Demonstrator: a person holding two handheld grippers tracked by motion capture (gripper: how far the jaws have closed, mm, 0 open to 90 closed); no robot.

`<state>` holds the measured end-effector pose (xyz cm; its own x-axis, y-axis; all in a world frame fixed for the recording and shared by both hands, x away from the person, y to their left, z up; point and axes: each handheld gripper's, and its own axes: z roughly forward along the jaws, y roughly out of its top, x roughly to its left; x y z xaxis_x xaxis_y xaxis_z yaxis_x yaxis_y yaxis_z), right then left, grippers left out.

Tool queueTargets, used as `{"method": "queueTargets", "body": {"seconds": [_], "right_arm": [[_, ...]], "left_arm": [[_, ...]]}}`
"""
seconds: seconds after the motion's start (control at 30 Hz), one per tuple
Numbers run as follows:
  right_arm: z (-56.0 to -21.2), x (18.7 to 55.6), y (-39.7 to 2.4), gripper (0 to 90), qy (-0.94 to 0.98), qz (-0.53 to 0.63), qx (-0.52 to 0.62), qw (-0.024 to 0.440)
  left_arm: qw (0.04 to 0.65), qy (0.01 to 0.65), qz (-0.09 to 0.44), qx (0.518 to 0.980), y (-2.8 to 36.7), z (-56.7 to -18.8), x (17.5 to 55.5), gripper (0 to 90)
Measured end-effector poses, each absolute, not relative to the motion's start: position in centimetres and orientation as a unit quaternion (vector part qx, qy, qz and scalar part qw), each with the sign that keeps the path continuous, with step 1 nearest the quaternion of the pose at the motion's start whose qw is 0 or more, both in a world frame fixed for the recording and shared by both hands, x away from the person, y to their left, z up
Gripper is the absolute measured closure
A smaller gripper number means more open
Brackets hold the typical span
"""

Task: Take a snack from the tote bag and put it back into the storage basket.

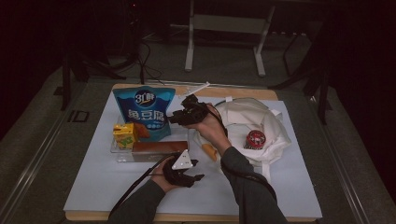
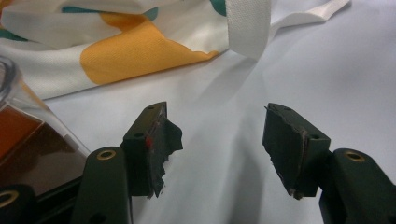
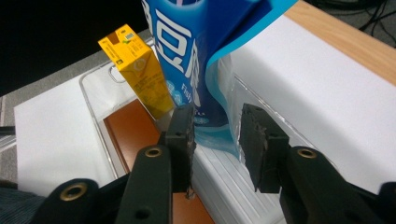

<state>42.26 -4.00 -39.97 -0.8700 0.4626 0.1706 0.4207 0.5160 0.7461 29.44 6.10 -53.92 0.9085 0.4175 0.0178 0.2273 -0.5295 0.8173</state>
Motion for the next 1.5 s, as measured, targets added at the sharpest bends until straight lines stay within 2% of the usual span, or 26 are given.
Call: {"method": "queueTargets", "body": {"seconds": [0.23, 0.53, 0.63, 0.77, 1.13, 1.5], "right_arm": [[-38.6, 41.9, -5.5, 65.3, 0.857, 0.444, 0.261, 0.021], [-37.5, 41.3, -7.8, 67.2, 0.855, 0.442, 0.268, 0.040], [-37.2, 41.1, -8.6, 69.7, 0.855, 0.438, 0.274, 0.053], [-37.0, 40.8, -9.8, 77.5, 0.855, 0.431, 0.283, 0.063], [-35.9, 40.0, -13.3, 88.4, 0.858, 0.404, 0.305, 0.092], [-36.5, 39.3, -17.3, 89.8, 0.854, 0.389, 0.330, 0.104]], "left_arm": [[0.447, 0.186, 0.107, 0.869, 6.1, -53.9, 29.4, 41.1], [0.447, 0.184, 0.108, 0.869, 6.1, -53.9, 29.4, 41.1], [0.447, 0.185, 0.108, 0.869, 6.1, -53.9, 29.4, 41.1], [0.445, 0.183, 0.109, 0.870, 6.1, -53.9, 29.4, 41.1], [0.443, 0.180, 0.113, 0.871, 6.0, -53.9, 29.3, 40.2], [0.443, 0.179, 0.113, 0.871, 6.0, -53.9, 29.2, 40.3]]}}
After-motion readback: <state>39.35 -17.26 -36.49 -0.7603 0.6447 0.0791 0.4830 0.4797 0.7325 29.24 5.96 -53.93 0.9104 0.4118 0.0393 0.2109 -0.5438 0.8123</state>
